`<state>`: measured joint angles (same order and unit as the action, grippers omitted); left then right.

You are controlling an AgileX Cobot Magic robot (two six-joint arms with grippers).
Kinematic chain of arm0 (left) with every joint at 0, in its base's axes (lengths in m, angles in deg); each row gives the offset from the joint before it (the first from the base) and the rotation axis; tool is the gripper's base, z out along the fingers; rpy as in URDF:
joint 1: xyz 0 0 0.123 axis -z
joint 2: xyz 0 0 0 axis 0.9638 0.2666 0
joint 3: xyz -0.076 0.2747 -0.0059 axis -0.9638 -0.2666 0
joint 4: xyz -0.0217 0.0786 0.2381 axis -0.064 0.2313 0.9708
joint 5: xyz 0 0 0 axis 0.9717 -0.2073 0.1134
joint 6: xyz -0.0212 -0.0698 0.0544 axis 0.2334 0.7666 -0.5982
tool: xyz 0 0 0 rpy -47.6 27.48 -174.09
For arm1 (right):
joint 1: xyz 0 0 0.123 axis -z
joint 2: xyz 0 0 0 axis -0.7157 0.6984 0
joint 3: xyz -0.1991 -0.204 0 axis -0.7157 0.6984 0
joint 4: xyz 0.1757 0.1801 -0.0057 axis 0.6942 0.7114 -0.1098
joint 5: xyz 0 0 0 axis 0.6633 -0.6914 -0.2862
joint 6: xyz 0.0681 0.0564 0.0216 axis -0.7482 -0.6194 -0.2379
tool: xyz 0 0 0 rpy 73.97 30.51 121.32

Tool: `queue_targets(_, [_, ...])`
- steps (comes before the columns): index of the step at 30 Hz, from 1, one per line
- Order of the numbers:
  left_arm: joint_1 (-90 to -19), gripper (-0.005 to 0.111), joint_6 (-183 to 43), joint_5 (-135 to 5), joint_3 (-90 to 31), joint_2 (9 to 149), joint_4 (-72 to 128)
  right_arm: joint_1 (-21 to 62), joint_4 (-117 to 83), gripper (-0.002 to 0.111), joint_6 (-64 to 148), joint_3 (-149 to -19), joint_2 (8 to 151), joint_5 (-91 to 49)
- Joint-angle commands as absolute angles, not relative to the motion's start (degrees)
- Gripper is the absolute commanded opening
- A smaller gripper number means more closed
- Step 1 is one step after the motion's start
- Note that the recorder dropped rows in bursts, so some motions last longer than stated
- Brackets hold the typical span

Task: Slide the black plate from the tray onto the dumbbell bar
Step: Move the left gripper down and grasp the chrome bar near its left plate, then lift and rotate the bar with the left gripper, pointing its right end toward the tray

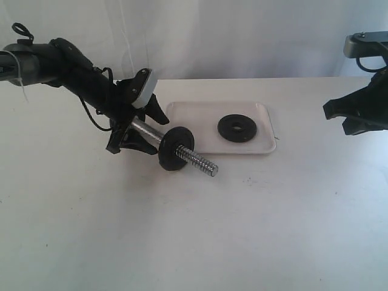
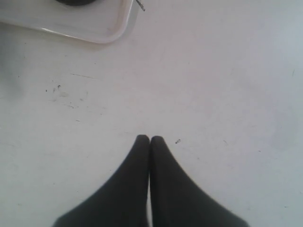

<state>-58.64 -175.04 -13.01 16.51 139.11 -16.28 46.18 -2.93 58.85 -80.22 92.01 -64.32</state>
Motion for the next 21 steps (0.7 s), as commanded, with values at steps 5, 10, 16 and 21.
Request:
queue_targets(5, [-58.43,0.077,-182.97,-11.77,16.79,142.27,-18.42,46.14,-3.41,0.0,59.53,-80.7,92.05,-62.66])
queue_targets(10, [-58.43,0.065,-183.67,-11.23,16.79,142.4,-18.79,46.14,-3.41,0.0,59.53,-80.7,92.05,-61.86])
queue_targets(16, [-58.2,0.059,-183.79,-9.68,16.79,142.4,-18.79,46.14,-3.41,0.0,59.53,-80.7,92.05,-61.86])
queue_targets(21, [-57.4,0.059,-183.79,-10.55,16.79,143.0,-18.53,46.14,-3.41,0.0,59.53,-80.7,92.05,-61.86])
